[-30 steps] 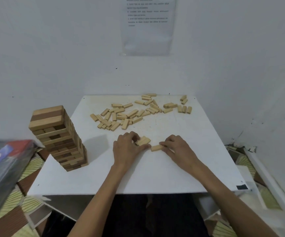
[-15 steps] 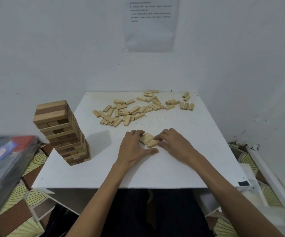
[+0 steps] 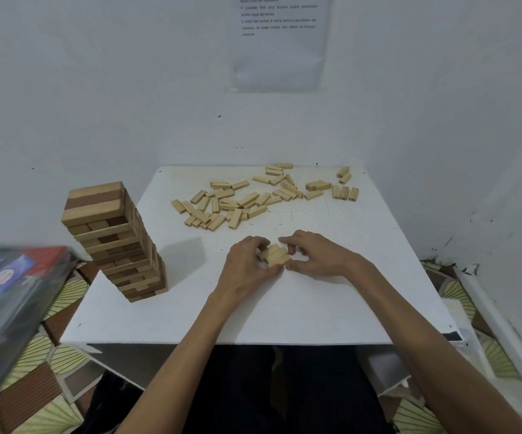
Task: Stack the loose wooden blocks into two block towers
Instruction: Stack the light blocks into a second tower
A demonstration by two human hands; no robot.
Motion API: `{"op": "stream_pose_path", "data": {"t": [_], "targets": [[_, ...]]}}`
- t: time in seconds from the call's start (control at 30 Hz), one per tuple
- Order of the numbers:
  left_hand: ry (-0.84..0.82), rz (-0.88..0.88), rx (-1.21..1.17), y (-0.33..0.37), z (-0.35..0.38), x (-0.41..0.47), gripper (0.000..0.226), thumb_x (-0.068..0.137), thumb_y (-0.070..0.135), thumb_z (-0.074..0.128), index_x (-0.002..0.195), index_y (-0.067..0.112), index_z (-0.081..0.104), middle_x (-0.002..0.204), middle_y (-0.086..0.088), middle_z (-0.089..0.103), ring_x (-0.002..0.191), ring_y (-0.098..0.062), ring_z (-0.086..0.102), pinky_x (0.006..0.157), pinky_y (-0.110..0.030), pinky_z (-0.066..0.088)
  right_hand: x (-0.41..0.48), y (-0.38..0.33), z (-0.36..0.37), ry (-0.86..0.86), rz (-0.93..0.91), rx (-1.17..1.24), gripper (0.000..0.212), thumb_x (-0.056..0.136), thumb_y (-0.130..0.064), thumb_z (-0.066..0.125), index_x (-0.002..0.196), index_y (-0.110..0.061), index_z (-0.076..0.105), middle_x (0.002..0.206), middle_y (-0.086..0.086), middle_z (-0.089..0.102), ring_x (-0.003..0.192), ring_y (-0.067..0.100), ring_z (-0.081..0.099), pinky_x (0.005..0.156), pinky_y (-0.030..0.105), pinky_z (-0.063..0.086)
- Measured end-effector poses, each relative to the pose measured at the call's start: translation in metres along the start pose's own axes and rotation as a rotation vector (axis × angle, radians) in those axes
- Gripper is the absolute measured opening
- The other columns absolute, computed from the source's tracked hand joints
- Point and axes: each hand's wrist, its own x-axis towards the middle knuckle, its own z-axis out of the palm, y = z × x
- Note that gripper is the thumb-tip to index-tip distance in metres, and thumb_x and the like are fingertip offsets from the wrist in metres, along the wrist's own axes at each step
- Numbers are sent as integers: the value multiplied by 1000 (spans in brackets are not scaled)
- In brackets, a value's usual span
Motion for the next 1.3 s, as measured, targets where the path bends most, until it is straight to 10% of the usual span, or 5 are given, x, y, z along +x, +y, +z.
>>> {"op": "stream_pose_path", "data": {"t": [0.87,1.3], "targets": [[-329,52,115,4,-23,7,50,76,43,85,122,32,70,106,8,55,88,-2,50,72,-15,35,-23,-15,2,92,29,13,40,73,-38,75,111,-33,63,86,-14,56,84,4,51,75,34,52],[-181,-49,71,57,31,-30,49,64,52,83,89,20,55,87,6,52,81,-12,49,60,-22,33,-94,3,9,147,133,17,70,90,-40,64,154,-35,36,107,-18,46,103,-2,40,96,27,44]]}}
